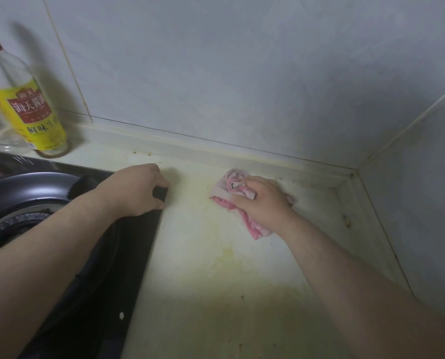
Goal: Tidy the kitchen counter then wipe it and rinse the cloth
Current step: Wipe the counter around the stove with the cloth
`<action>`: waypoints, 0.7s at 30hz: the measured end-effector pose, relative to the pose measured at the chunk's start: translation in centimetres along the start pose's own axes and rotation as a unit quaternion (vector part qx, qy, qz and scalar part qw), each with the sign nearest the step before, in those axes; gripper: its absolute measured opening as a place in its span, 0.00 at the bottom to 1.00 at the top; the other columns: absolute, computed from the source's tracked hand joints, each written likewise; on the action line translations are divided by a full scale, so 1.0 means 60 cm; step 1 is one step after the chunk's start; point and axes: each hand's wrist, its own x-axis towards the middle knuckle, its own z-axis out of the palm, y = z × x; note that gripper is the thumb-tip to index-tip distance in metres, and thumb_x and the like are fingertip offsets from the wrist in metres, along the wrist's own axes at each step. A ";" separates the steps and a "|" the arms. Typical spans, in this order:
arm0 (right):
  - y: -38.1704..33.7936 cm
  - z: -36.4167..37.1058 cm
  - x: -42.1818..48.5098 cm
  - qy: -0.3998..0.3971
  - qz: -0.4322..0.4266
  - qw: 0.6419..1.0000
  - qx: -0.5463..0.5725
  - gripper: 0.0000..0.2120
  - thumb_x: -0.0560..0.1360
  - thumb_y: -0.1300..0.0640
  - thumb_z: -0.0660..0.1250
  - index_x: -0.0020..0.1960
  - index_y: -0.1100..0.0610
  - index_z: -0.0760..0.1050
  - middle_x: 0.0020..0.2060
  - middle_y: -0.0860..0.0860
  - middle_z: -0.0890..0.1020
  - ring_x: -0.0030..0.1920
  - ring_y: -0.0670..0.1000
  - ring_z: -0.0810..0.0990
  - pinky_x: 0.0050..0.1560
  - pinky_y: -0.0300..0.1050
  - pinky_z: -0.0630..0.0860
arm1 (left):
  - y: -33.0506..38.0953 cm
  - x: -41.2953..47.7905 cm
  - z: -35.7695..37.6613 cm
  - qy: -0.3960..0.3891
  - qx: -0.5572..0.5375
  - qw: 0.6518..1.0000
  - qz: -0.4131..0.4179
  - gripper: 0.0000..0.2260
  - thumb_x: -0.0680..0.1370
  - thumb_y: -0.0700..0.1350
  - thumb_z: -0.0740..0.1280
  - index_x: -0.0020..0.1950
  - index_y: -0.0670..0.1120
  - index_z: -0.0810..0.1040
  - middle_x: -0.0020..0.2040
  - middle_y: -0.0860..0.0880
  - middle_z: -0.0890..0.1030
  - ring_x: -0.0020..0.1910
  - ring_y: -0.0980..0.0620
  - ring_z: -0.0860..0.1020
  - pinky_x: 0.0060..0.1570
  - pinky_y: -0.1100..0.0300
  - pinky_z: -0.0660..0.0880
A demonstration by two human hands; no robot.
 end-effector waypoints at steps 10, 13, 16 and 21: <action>-0.007 0.019 -0.110 -0.018 -0.029 0.999 -0.002 0.22 0.70 0.45 0.73 0.64 0.45 0.77 0.63 0.40 0.76 0.63 0.43 0.67 0.69 0.46 0.63 | 0.002 -0.002 -0.005 -0.014 -0.006 1.000 -0.010 0.21 0.72 0.50 0.71 0.64 0.53 0.76 0.58 0.54 0.73 0.57 0.51 0.74 0.56 0.56 0.72; -0.009 0.025 -0.131 -0.012 -0.038 0.999 -0.002 0.21 0.69 0.47 0.74 0.61 0.44 0.79 0.60 0.38 0.77 0.62 0.42 0.68 0.68 0.46 0.65 | 0.004 -0.003 -0.010 -0.020 -0.006 1.000 -0.010 0.20 0.72 0.50 0.71 0.64 0.53 0.76 0.59 0.54 0.73 0.57 0.51 0.74 0.56 0.56 0.72; -0.018 0.022 -0.127 -0.005 -0.036 0.999 -0.007 0.21 0.70 0.49 0.74 0.62 0.45 0.78 0.61 0.40 0.77 0.63 0.43 0.68 0.68 0.43 0.64 | 0.002 -0.004 -0.011 -0.025 -0.008 1.000 -0.010 0.20 0.72 0.50 0.71 0.64 0.53 0.77 0.59 0.54 0.73 0.57 0.51 0.74 0.55 0.57 0.72; -0.029 0.025 -0.107 -0.011 -0.039 0.999 -0.022 0.22 0.72 0.58 0.71 0.65 0.46 0.76 0.63 0.41 0.74 0.65 0.43 0.66 0.68 0.40 0.60 | 0.001 -0.002 -0.009 -0.021 -0.008 1.000 -0.006 0.18 0.72 0.50 0.71 0.61 0.53 0.78 0.58 0.53 0.73 0.56 0.51 0.75 0.52 0.59 0.71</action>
